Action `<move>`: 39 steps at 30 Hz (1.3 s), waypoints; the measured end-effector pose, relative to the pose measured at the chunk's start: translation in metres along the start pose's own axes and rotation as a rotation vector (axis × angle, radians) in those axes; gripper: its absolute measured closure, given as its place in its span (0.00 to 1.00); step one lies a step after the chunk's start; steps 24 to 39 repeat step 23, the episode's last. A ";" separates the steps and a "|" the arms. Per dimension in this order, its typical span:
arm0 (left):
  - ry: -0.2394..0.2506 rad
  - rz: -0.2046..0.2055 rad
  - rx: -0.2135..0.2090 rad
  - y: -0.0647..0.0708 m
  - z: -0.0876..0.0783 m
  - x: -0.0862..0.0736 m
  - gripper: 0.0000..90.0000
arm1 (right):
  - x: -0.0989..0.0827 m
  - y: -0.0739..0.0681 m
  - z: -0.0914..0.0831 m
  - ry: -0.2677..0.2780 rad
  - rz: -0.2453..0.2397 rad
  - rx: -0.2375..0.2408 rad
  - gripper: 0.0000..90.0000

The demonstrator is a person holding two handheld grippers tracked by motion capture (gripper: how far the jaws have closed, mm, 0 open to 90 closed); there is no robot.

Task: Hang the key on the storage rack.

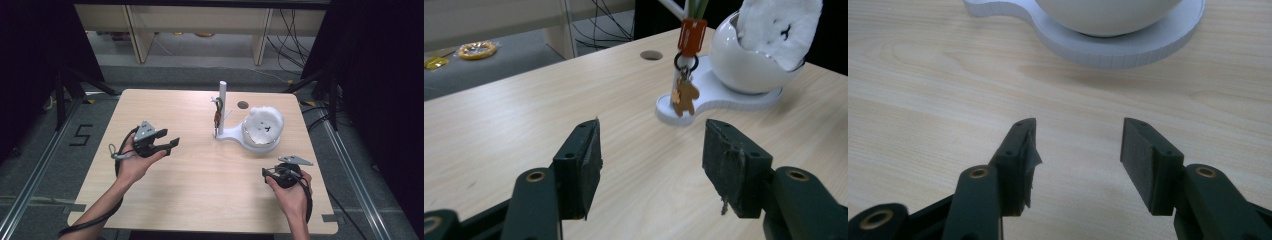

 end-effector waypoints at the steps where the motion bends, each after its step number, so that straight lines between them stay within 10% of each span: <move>1: -0.002 -0.003 0.005 -0.002 -0.003 -0.005 0.45 | 0.000 0.001 0.001 0.006 -0.013 -0.011 0.55; 9: 0.024 -0.071 0.027 -0.025 -0.035 -0.056 0.44 | -0.002 0.005 0.001 -0.009 0.003 -0.034 0.54; 17: 0.047 -0.049 0.086 -0.026 -0.041 -0.093 0.44 | -0.005 0.008 0.005 0.001 0.012 -0.024 0.54; 39: 0.077 -0.039 0.105 -0.025 -0.042 -0.101 0.43 | -0.004 0.007 0.004 0.004 0.007 -0.015 0.53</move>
Point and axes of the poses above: each handheld gripper's, and its own axes: z roughly forward along the jaws, x roughly out of its top, y roughly to its right, the point moved 4 cm from there along z, roughly forward along the jaws, and after that the axes turned 9 degrees about x, right-handed, at the moved point
